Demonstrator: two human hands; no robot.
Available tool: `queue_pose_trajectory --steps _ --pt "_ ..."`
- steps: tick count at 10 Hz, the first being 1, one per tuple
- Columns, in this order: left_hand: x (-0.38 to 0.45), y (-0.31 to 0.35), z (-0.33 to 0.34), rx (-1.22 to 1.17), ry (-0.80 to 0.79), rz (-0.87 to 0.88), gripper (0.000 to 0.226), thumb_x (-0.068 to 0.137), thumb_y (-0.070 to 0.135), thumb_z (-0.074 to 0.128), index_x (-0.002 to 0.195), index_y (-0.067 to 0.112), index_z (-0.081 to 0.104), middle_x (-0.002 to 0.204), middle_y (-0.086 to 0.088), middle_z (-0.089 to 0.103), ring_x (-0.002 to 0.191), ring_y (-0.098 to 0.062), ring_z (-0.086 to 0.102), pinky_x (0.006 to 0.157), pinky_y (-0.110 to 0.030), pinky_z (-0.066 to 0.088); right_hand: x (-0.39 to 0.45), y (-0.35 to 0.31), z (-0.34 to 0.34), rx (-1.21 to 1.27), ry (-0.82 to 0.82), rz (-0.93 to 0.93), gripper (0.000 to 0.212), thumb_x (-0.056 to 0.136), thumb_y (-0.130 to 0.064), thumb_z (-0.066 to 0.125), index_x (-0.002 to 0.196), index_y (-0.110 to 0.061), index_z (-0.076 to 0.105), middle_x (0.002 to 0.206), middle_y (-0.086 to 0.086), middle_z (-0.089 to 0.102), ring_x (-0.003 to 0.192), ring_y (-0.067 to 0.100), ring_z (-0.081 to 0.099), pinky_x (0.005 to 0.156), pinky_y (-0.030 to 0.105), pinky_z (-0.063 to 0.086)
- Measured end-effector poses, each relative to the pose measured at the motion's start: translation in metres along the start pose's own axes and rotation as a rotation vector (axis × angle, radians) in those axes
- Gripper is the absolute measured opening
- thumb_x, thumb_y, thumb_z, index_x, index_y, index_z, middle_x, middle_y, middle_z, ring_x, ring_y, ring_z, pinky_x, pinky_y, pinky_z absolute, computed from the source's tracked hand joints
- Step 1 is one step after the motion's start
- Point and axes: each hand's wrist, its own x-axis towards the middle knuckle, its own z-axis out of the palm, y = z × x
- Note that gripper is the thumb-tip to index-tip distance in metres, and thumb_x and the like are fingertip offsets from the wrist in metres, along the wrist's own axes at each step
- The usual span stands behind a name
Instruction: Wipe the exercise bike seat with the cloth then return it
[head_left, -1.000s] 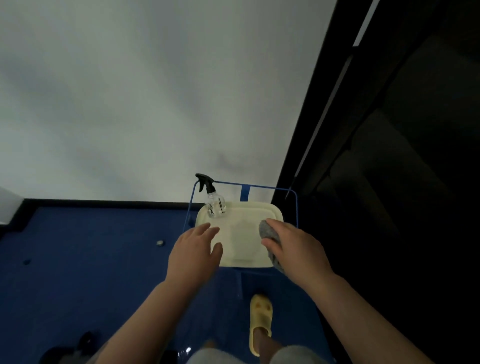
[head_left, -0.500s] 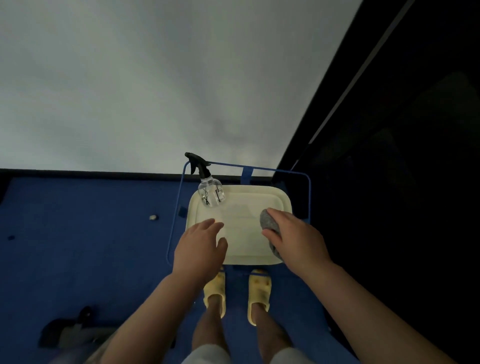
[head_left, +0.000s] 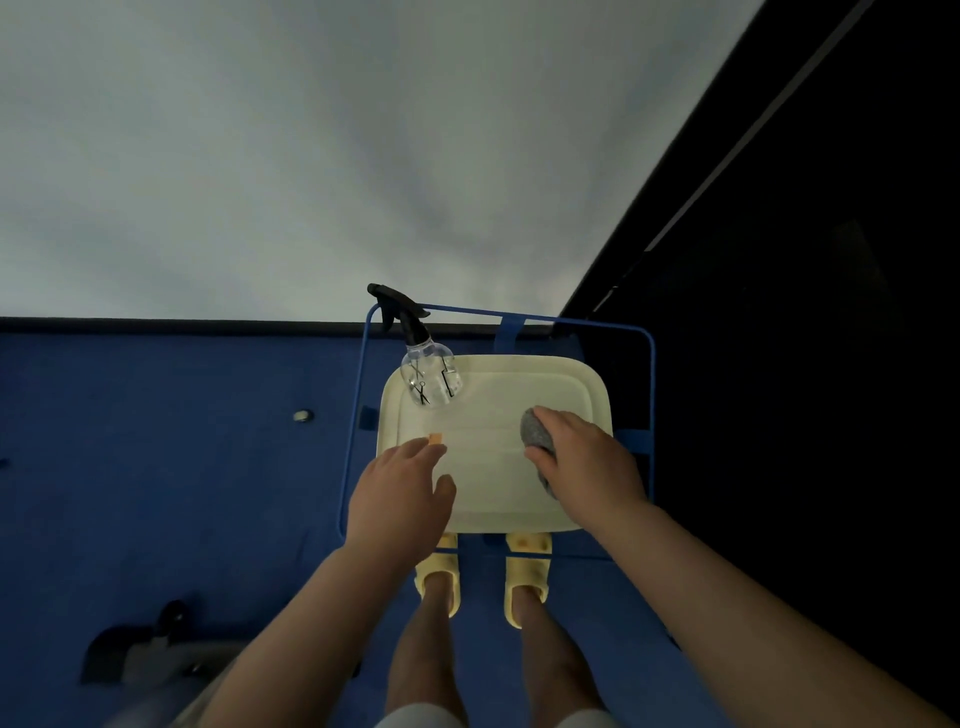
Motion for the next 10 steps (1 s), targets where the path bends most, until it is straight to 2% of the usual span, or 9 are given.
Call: queue_pose_trajectory --steps 2,3,4,5,6,7,10 --pt "0.006 -0.008 0.010 -0.035 -0.014 -0.021 0.041 0.092 0.033 0.045 0.131 0.027 0.049 0.140 0.007 0.047 0.127 -0.017 0.042 0.104 -0.035 0.033 0.027 0.002 0.041 -0.053 -0.100 0.098 0.046 0.098 -0.033 0.043 0.142 -0.023 0.032 0.142 0.000 0.043 0.122 0.025 0.045 0.096 0.048 0.042" --pt "0.005 -0.012 0.014 -0.048 -0.027 -0.009 0.041 0.092 0.032 0.045 0.132 0.026 0.049 0.140 0.006 0.047 0.127 -0.016 0.042 0.105 -0.034 0.032 0.028 0.006 0.057 -0.108 -0.212 0.091 0.052 0.099 -0.032 0.041 0.147 -0.022 0.024 0.149 0.001 0.032 0.127 0.027 0.038 0.101 0.051 0.038" --pt "0.002 -0.016 0.012 -0.047 -0.030 -0.004 0.041 0.092 0.032 0.044 0.132 0.025 0.049 0.139 0.007 0.048 0.126 -0.016 0.042 0.103 -0.034 0.033 0.023 0.010 0.059 -0.090 -0.222 0.105 0.053 0.099 -0.031 0.041 0.148 -0.021 0.023 0.154 0.002 0.025 0.134 0.025 0.031 0.100 0.041 0.040" --pt "-0.003 -0.017 0.000 -0.039 -0.037 0.015 0.041 0.092 0.032 0.043 0.132 0.024 0.049 0.138 0.007 0.049 0.125 -0.016 0.043 0.102 -0.033 0.033 0.007 0.010 0.045 -0.084 -0.159 0.138 0.052 0.100 -0.037 0.037 0.148 -0.021 0.025 0.154 0.000 0.027 0.132 0.024 0.034 0.095 0.037 0.040" --pt "-0.007 -0.015 -0.020 -0.026 -0.026 0.080 0.042 0.092 0.032 0.043 0.133 0.024 0.048 0.139 0.007 0.048 0.125 -0.017 0.043 0.102 -0.033 0.035 -0.012 0.002 0.020 -0.102 -0.143 0.163 0.052 0.100 -0.040 0.034 0.147 -0.021 0.027 0.155 0.001 0.027 0.133 0.024 0.035 0.099 0.037 0.040" --pt "-0.013 -0.007 -0.050 0.005 0.003 0.137 0.041 0.092 0.032 0.044 0.132 0.025 0.048 0.138 0.007 0.048 0.125 -0.016 0.043 0.102 -0.032 0.034 -0.034 -0.016 -0.013 -0.114 -0.055 0.151 0.044 0.100 -0.040 0.034 0.139 -0.021 0.039 0.144 -0.001 0.040 0.124 0.022 0.042 0.091 0.037 0.045" --pt "-0.065 0.030 -0.126 -0.061 0.308 0.222 0.040 0.089 0.034 0.045 0.128 0.029 0.052 0.134 0.010 0.052 0.118 -0.013 0.048 0.097 -0.031 0.040 -0.094 -0.061 -0.102 -0.140 0.252 -0.005 0.047 0.099 -0.040 0.033 0.142 -0.021 0.035 0.146 -0.003 0.039 0.129 0.020 0.039 0.098 0.036 0.041"
